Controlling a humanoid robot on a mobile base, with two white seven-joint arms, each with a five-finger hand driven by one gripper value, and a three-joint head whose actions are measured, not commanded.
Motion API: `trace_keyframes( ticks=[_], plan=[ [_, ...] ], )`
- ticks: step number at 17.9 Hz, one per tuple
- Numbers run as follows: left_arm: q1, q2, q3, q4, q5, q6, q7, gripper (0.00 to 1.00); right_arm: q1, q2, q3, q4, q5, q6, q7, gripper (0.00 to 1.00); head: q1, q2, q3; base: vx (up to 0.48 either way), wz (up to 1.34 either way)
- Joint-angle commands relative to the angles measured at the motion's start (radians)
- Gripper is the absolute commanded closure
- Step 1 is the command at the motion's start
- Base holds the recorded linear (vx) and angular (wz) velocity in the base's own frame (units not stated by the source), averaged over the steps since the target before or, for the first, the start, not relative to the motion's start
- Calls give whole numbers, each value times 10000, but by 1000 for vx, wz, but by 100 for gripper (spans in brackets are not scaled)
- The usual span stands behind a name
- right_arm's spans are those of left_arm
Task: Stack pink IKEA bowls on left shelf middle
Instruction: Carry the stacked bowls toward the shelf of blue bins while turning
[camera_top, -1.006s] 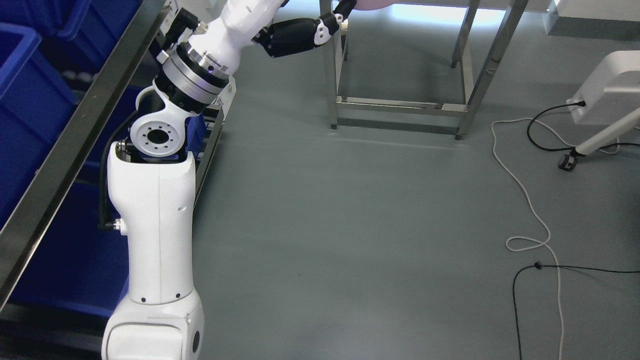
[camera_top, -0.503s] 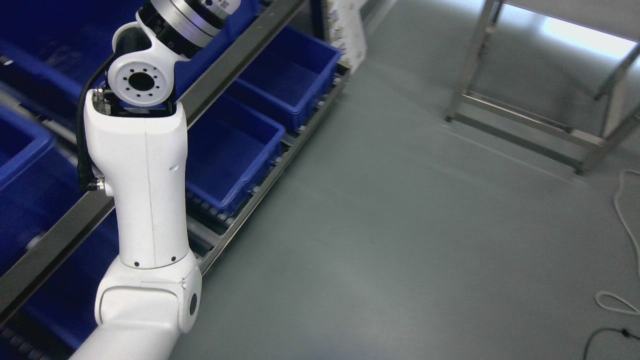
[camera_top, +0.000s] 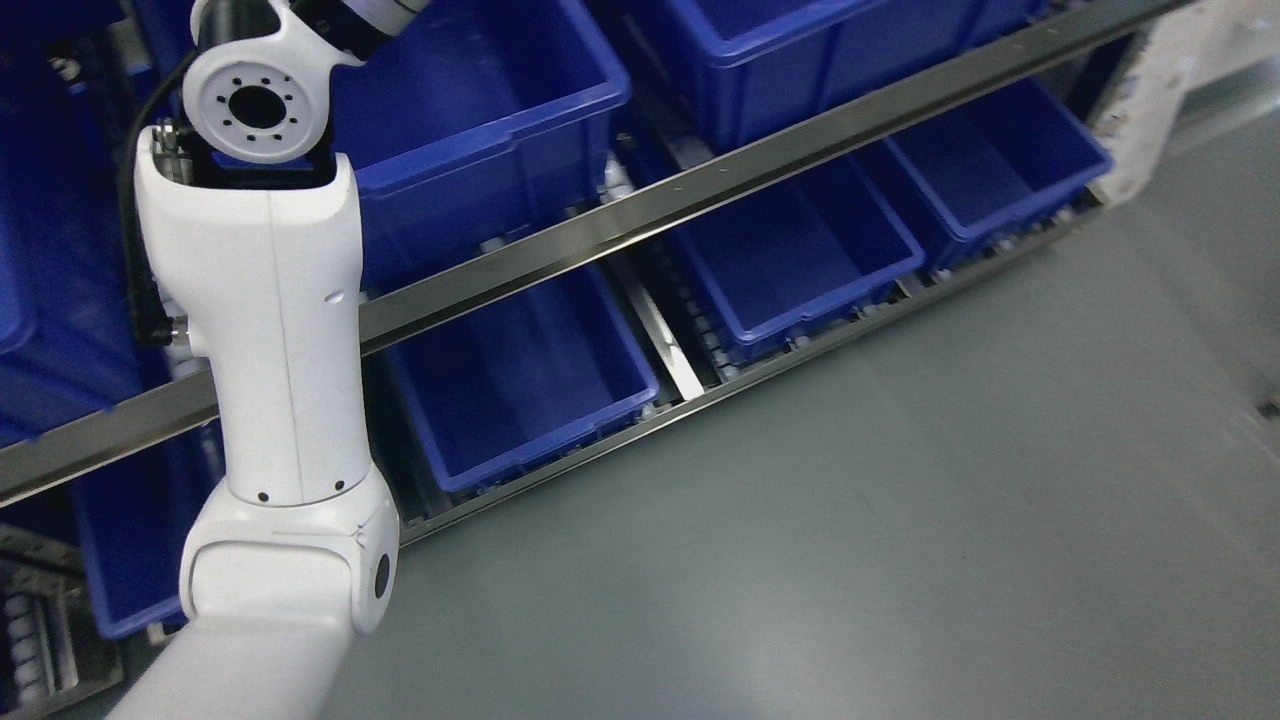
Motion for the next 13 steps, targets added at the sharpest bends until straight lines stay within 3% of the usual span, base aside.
trace_keyframes(
  ticks=[1, 9, 13],
  plan=[
    [-644, 174, -29, 28, -1, 323, -182, 98, 3, -175, 0, 1, 0, 5, -8, 0, 0, 0, 0, -14, 932],
    [-676, 535, 2, 43, -1, 432, -243, 97, 3, -175, 0, 1, 0, 5, 7, 0, 0, 0, 0, 33, 321],
    [102, 873, -29, 74, -1, 387, -259, 97, 3, -175, 0, 1, 0, 5, 7, 0, 0, 0, 0, 12, 55]
  ],
)
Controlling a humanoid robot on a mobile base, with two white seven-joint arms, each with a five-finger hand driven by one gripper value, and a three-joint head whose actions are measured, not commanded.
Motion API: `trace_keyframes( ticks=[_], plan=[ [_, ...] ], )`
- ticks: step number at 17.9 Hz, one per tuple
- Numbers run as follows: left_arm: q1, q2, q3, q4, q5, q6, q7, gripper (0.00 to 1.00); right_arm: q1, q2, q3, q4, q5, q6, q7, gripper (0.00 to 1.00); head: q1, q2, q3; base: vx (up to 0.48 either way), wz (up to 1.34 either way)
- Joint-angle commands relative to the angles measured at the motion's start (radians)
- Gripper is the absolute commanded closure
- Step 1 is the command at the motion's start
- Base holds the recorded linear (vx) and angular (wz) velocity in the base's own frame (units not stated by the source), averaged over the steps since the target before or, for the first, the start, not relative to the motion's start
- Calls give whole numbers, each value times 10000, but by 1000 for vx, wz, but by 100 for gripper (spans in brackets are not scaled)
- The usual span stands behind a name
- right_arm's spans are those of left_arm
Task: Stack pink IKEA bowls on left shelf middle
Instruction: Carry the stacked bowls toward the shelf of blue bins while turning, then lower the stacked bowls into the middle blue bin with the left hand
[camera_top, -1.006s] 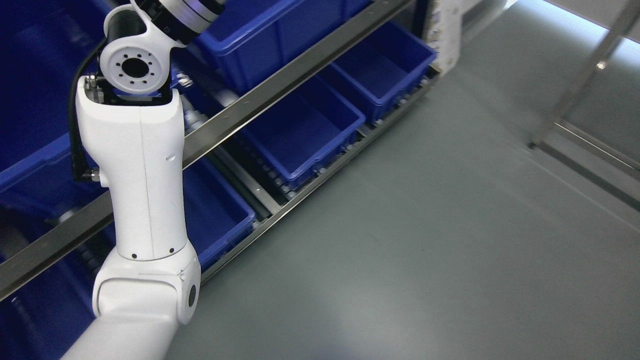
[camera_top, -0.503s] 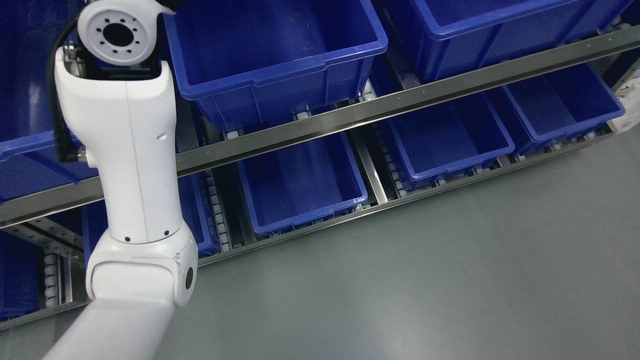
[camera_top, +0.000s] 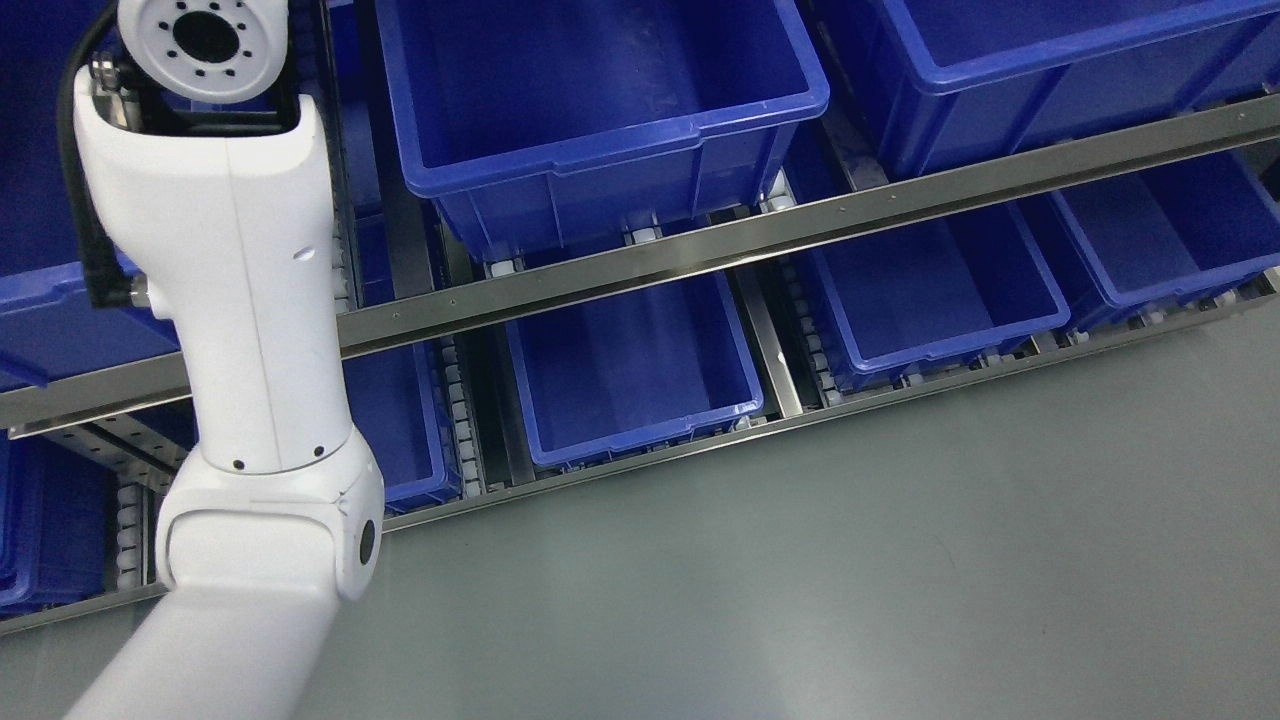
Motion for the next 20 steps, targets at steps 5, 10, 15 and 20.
trace_keyframes(
  ticks=[5, 10, 15, 20],
  plan=[
    [2260, 543, -164, 81, 17, -288, -151, 97, 0, -175, 0, 0, 0, 4, -16, 0, 0, 0, 0, 22, 96],
    [2277, 574, 35, 1215, -640, -350, -90, 99, 0, -175, 0, 0, 0, 4, -16, 0, 0, -2, 0, 27, 141],
    [1465, 451, 5, 2396, -964, -350, -44, 99, 0, -175, 0, 0, 0, 4, -31, 0, 0, -3, 0, 65, 285],
    [636, 130, -331, 3608, -1286, -350, -29, 99, 0, -175, 0, 0, 0, 4, -16, 0, 0, -3, 0, 72, 201]
  ],
)
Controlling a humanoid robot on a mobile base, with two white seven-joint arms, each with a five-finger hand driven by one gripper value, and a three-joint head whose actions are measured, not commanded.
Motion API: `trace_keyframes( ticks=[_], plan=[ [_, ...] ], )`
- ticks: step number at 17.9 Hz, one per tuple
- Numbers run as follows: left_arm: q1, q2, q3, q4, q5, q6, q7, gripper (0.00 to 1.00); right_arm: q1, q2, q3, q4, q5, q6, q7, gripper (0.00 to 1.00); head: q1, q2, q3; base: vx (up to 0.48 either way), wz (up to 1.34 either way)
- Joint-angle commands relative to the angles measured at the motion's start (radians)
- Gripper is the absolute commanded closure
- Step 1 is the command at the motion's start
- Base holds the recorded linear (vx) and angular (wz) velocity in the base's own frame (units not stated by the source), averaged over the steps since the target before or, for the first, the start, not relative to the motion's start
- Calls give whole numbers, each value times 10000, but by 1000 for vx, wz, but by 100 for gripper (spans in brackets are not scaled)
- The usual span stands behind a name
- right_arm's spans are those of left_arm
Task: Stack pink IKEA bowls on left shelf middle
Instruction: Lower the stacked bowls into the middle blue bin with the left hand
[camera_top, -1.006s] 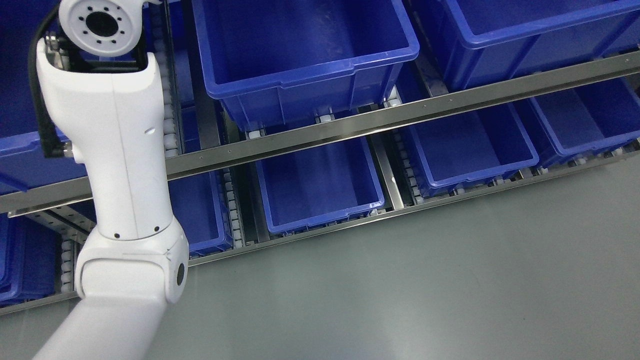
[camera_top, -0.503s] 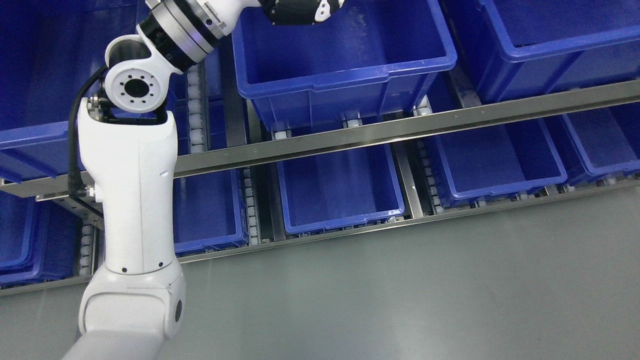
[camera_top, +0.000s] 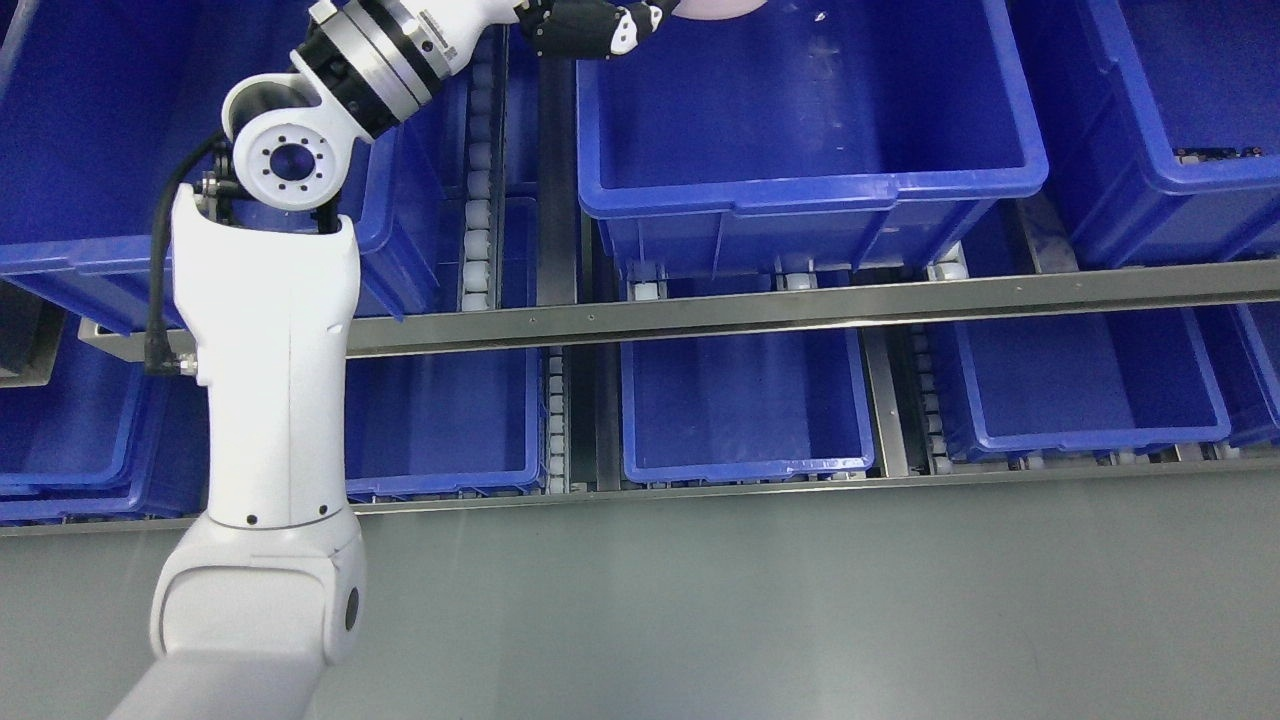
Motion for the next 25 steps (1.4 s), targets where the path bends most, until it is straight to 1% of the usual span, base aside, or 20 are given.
trace_keyframes(
  ticks=[1, 3, 5, 16, 17, 19, 21, 25],
  plan=[
    [-735, -285, -448, 2055, -349, 0, 25, 99, 1, -175, 0, 1, 0, 5, -9, 0, 0, 0, 0, 101, 67],
    [-797, -468, -618, 2698, -365, 0, 132, 99, 1, -175, 0, 1, 0, 5, -9, 0, 0, 0, 0, 101, 20],
    [-797, -509, -634, 2946, -380, 0, 255, 99, 1, -175, 0, 1, 0, 5, -9, 0, 0, 0, 0, 97, -71],
    [-444, -509, -864, 2900, -564, 45, 103, 99, 1, -175, 0, 1, 0, 5, 6, 0, 0, 0, 0, 54, -94],
    [-444, -509, -909, 2916, -564, 91, -35, 99, 1, -175, 0, 1, 0, 5, 6, 0, 0, 0, 0, 6, -30],
    [-490, -509, -879, 2901, -564, 153, -723, 99, 1, -175, 0, 1, 0, 5, 6, 0, 0, 0, 0, 0, 0],
    [-582, -509, -879, 2900, -534, 260, -1017, 99, 1, -175, 0, 1, 0, 5, -9, 0, 0, 0, 0, 0, 0],
    [-552, -509, -925, 2839, -472, 797, -1539, 98, 1, -175, 0, 1, 0, 5, 6, 0, 0, 0, 0, 0, 0]
  ],
)
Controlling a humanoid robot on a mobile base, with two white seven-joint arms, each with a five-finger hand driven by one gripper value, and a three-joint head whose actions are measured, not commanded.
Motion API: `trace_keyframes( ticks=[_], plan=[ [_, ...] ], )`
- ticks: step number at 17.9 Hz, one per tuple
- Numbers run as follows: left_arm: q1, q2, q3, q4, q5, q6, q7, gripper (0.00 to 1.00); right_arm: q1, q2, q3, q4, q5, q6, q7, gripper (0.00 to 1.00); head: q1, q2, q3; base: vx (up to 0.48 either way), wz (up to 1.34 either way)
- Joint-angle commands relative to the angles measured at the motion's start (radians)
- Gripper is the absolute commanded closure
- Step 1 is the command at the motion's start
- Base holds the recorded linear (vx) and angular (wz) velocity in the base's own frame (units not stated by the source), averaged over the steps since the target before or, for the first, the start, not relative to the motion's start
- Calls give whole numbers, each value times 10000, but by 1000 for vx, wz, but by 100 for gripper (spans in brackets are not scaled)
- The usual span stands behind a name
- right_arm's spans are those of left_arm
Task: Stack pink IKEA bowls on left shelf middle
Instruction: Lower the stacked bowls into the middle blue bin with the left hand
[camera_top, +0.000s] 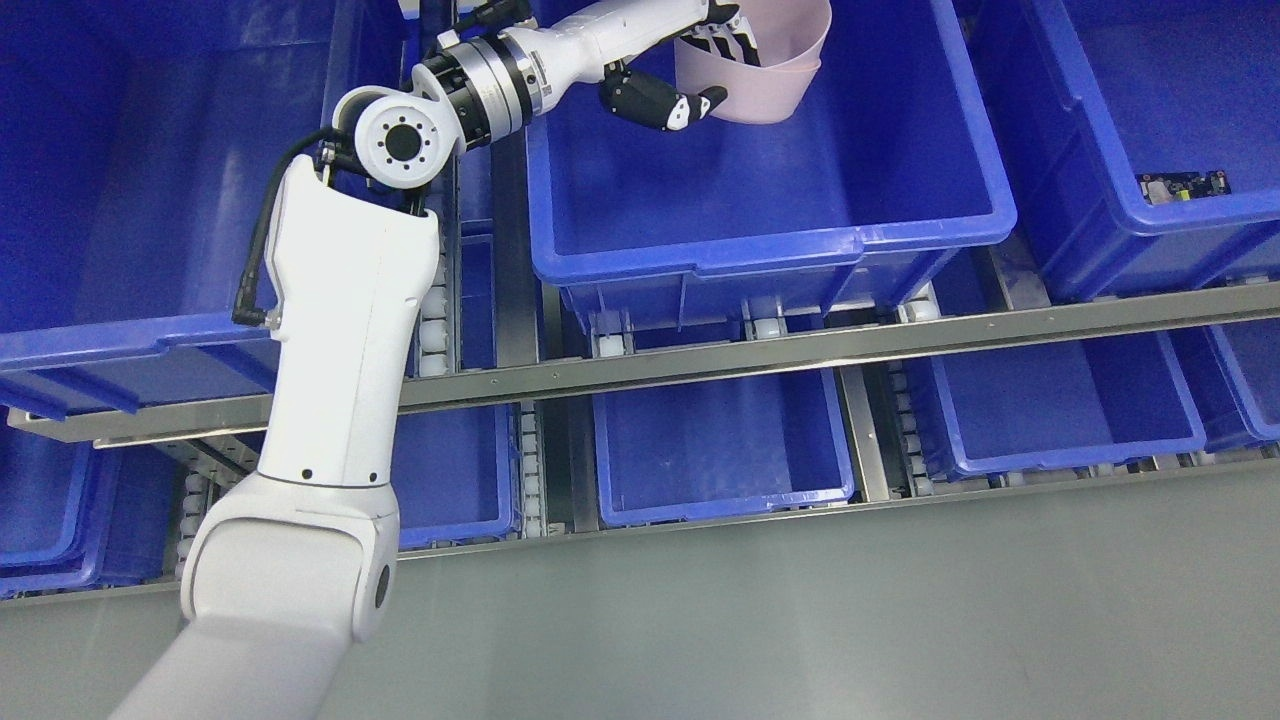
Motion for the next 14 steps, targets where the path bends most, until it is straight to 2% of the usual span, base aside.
trace_keyframes(
  ticks=[1, 6, 12, 14],
  plan=[
    [38, 112, -220, 202, 9, 269, -354, 98, 0, -174, 0, 0, 0, 5, 3, 0, 0, 0, 0, 0, 0],
    [84, 112, -251, 249, -7, 269, -308, 92, 0, -174, 0, 0, 0, 5, 18, 0, 0, 0, 0, 0, 0],
    [222, 112, -175, 203, 70, 269, -140, 60, 0, -174, 0, 0, 0, 5, 18, 0, 0, 0, 0, 0, 0],
    [222, 112, -7, 187, 101, 269, 486, 43, 0, -174, 0, 0, 0, 5, 3, 0, 0, 0, 0, 0, 0]
  ],
)
